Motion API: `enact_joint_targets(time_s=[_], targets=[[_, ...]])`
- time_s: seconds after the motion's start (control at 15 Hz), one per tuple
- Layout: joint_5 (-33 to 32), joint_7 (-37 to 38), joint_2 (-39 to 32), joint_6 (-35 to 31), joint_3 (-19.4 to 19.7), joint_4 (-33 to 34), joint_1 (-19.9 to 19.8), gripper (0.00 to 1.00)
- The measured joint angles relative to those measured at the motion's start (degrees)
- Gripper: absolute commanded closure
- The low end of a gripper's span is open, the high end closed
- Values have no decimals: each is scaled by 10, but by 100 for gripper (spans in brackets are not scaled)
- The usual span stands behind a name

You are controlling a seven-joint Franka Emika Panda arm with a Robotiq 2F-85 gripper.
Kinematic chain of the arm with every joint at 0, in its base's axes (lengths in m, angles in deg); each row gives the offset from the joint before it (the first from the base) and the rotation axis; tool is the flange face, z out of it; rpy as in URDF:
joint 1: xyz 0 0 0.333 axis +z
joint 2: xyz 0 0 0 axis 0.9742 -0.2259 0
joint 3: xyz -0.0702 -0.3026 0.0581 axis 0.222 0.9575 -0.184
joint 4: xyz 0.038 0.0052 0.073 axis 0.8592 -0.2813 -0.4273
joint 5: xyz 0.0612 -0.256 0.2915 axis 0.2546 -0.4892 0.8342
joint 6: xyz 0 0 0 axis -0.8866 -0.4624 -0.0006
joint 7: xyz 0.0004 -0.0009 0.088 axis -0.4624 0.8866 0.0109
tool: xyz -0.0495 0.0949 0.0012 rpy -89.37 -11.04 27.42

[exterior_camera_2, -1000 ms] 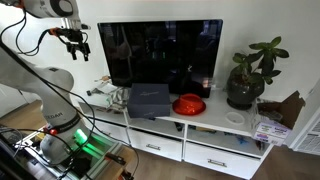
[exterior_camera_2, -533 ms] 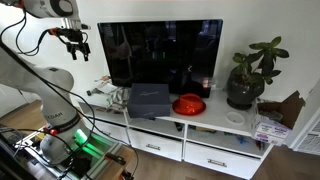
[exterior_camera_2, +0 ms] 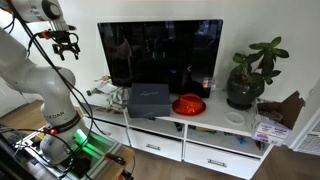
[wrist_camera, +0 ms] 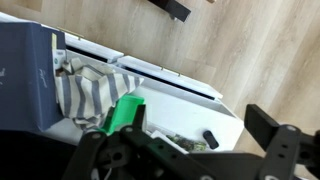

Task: Pick up the upside down laying toy car on the far left of the television stand and place it in the green storage box

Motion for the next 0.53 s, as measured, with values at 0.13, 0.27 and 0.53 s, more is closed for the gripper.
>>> enact_joint_targets(time_s=[0.13,0.27,0.53], targets=[[-24,-1,-57,-21,-34,40,15,0],[-66,-1,-113,-48,-63,81,25,0],[-118,-2,-182,-84,-79,118,34,0]])
